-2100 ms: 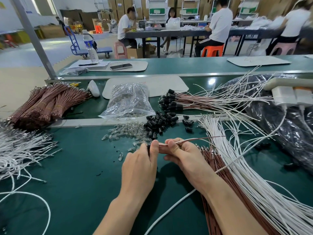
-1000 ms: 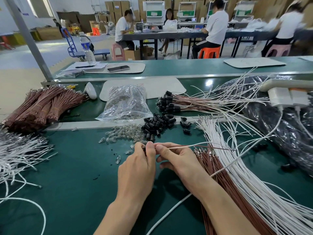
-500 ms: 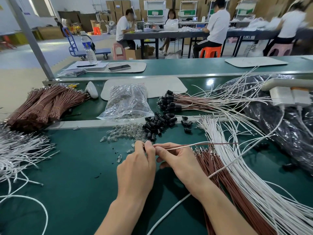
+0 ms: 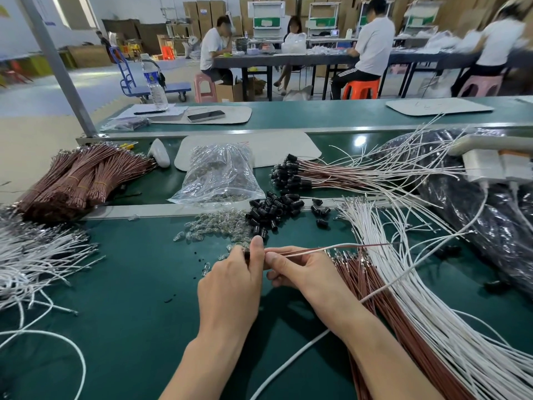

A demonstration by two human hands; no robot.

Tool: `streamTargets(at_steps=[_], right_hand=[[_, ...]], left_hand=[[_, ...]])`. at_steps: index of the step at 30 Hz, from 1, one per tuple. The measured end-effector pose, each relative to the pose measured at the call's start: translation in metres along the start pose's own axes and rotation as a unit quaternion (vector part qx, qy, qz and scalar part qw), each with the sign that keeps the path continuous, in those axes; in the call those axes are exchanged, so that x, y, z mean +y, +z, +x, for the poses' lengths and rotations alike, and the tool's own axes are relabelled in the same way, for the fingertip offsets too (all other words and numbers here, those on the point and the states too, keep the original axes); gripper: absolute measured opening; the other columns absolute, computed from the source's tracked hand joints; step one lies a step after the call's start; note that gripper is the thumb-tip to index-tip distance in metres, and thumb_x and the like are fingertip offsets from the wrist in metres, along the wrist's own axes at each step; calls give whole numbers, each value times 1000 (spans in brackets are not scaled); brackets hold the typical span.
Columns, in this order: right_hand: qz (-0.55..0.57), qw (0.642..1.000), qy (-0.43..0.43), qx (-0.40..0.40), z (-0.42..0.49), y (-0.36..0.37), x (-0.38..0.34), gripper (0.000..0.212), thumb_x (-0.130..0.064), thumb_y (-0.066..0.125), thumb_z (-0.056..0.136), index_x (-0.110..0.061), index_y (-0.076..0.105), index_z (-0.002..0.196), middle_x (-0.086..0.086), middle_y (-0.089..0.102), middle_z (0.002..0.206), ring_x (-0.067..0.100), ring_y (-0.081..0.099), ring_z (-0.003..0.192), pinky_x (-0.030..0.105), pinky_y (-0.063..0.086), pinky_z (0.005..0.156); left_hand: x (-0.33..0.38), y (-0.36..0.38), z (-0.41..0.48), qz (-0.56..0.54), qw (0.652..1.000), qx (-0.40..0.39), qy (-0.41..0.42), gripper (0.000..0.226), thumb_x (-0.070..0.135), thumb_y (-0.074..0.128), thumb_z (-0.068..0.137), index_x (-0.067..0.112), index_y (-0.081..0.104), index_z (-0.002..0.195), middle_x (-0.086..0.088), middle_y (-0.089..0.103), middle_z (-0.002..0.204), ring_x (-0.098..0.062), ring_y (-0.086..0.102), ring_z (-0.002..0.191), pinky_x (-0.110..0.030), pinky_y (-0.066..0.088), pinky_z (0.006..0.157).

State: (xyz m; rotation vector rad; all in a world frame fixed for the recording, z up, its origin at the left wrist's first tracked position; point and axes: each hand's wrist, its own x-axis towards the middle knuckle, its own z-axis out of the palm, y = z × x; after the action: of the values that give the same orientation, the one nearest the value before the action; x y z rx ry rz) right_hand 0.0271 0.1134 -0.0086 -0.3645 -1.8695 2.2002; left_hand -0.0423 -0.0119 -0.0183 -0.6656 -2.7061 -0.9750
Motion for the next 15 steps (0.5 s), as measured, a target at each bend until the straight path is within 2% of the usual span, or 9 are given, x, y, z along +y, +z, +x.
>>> streamTargets(at_steps=[4, 6, 9, 12, 15], right_hand=[[12, 1000, 14, -12, 1, -1, 0, 20, -21, 66, 96, -9, 79, 106, 8, 78, 97, 9, 68, 79, 21, 55, 73], [4, 1000, 10, -7, 1, 0, 0, 20, -20, 65, 97, -7, 78, 105, 5, 78, 93, 7, 67, 78, 20, 55, 71], [-42, 999, -7, 10, 2, 3, 2, 17, -18, 64, 98, -10, 79, 103, -2, 78, 86, 4, 66, 73, 18, 55, 67], [-71, 997, -16, 19, 2, 4, 3, 15, -19, 65, 98, -13, 79, 100, -5, 77, 82, 3, 66, 71, 19, 55, 66], [-78, 997, -9, 16, 2, 4, 3, 15, -20, 66, 98, -13, 79, 99, -8, 76, 78, 3, 66, 71, 18, 55, 67]], left_hand=[[3, -1, -1, -70, 998, -5, 0, 62, 70, 11, 93, 24, 47, 72, 3, 57, 59, -18, 56, 61, -41, 45, 63], [4, 0, -1, -70, 998, 3, 3, 59, 70, 10, 92, 25, 44, 73, 3, 56, 57, -15, 55, 58, -38, 42, 58], [4, 0, -1, -11, 1000, 21, 5, 53, 67, 10, 92, 25, 38, 76, 4, 53, 56, -17, 52, 53, -33, 31, 50], [3, 1, -1, 58, 998, 19, -5, 57, 63, 8, 95, 23, 45, 78, 4, 56, 62, -29, 62, 64, -36, 34, 56], [3, 2, -1, 97, 995, 4, -8, 70, 68, -4, 91, 24, 46, 70, 5, 51, 63, -26, 53, 62, -35, 33, 60]])
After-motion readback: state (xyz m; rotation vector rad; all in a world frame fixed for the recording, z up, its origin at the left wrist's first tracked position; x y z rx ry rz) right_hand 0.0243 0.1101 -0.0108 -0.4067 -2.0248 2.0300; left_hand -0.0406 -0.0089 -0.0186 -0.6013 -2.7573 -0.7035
